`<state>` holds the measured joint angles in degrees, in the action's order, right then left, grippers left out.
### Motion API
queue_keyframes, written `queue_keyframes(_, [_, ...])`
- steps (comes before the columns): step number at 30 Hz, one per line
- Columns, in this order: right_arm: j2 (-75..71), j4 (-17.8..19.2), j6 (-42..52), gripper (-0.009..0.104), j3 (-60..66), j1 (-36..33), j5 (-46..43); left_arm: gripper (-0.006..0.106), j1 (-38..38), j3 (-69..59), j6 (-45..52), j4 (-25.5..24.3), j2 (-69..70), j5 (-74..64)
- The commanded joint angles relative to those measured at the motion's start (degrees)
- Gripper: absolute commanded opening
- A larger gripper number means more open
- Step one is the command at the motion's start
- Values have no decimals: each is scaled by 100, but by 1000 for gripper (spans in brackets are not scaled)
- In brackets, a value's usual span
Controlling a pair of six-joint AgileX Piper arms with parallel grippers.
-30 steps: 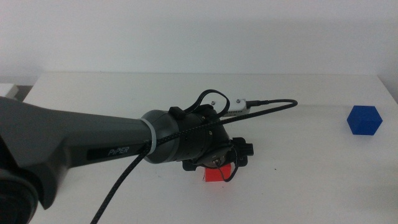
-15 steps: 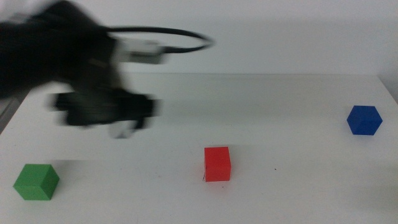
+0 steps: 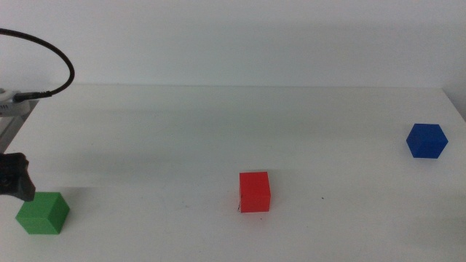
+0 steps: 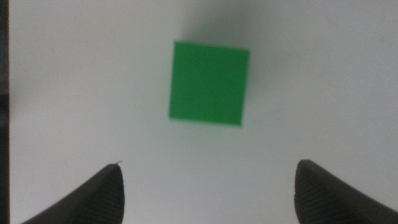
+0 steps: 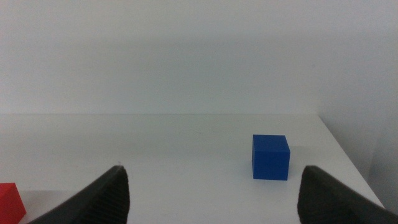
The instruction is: Stack red cubes first, then green, then blue cubes in a specific spot.
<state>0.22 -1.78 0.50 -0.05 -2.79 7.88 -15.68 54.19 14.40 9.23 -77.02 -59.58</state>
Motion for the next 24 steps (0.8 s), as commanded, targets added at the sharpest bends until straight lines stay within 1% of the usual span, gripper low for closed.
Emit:
queue_keyframes(1, [-22, 11, 39, 93, 5, -15, -60, 94, -103, -27, 326, 207, -212, 371])
queue_keyframes(9, [-22, 11, 39, 93, 5, -15, -60, 94, -81, -27, 535, 246, -1184, 902])
queue_keyframes(15, [-22, 11, 39, 93, 5, -15, -60, 94, -81, -27, 873, 608, -1857, 1150])
queue_keyframes(18, [-22, 11, 39, 93, 5, -15, -60, 92, -81, -27, 873, 631, -2102, 1206])
queue_keyframes(19, [-22, 11, 39, 93, 5, -15, -60, 90, -57, -27, 855, 618, -2158, 1231])
queue_keyframes(21, [-22, 11, 39, 93, 5, -15, -60, 83, 32, -27, 704, 486, -2231, 1306])
queue_keyframes(22, [-22, 11, 39, 93, 5, -15, -60, 76, 80, -27, 615, 393, -2243, 1334])
queue_keyframes(24, [-22, 11, 39, 93, 5, -15, -60, 58, 214, -27, 391, 231, -2231, 1376])
